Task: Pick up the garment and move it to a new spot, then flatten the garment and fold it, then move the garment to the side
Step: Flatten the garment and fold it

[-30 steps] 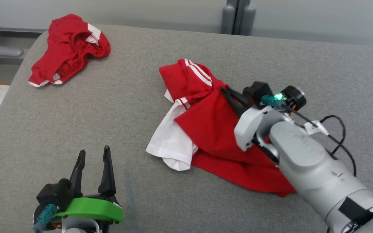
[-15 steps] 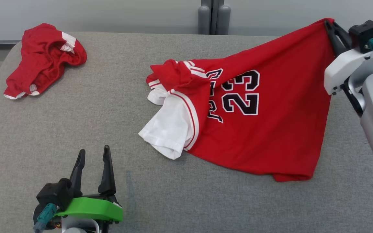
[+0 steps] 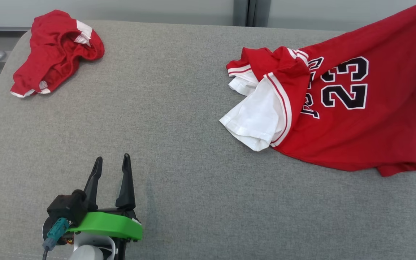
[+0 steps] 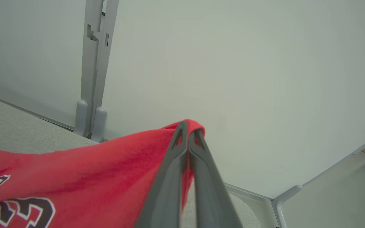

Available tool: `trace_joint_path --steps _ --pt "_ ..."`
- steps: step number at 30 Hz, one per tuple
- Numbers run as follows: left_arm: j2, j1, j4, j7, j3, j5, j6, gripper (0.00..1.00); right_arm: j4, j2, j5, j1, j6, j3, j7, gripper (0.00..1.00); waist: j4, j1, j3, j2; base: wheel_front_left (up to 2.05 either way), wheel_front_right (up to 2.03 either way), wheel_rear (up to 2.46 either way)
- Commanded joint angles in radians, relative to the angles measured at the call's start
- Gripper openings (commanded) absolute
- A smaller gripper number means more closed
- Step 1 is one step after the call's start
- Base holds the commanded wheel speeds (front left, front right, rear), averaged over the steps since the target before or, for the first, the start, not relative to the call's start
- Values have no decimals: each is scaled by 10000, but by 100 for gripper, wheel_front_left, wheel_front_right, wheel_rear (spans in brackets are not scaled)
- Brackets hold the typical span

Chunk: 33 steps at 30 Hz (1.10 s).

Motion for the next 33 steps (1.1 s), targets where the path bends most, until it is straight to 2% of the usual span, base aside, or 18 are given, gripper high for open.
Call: trace_joint_path --steps 1,2,7,12,24,29,33 --pt "20 -162 -2 -9 -10 0 -40 100 111 48 -63 4 -14 -137 -33 70 54 0 74 -1 0 0 0" --pt "20 -168 -4 -9 -10 -15 -41 100 233 128 -118 71 -14 -240 -63 100 46 0 90 -1 0 0 0" --pt "20 -166 -41 -9 73 4 -5 100 440 533 -362 487 -14 -519 -169 100 -146 0 104 -1 0 0 0" --pt "18 -112 -70 -7 118 87 23 100 -132 1116 -333 1151 -14 -737 -231 100 -466 0 -2 -1 0 0 0" --pt "20 22 159 -7 -132 360 -96 100 -4166 2649 275 5096 -14 -1749 -241 100 -1170 0 -677 -1 0 0 0" --pt "20 -361 592 -7 -558 575 -182 100 -5528 3530 235 6777 -14 -2141 -242 100 -1560 0 -839 -1 0 0 0" --pt "26 -1011 1077 -9 -1108 823 -247 100 -6313 3961 18 7691 -14 -2085 -242 100 -1952 0 -776 -1 0 0 0"
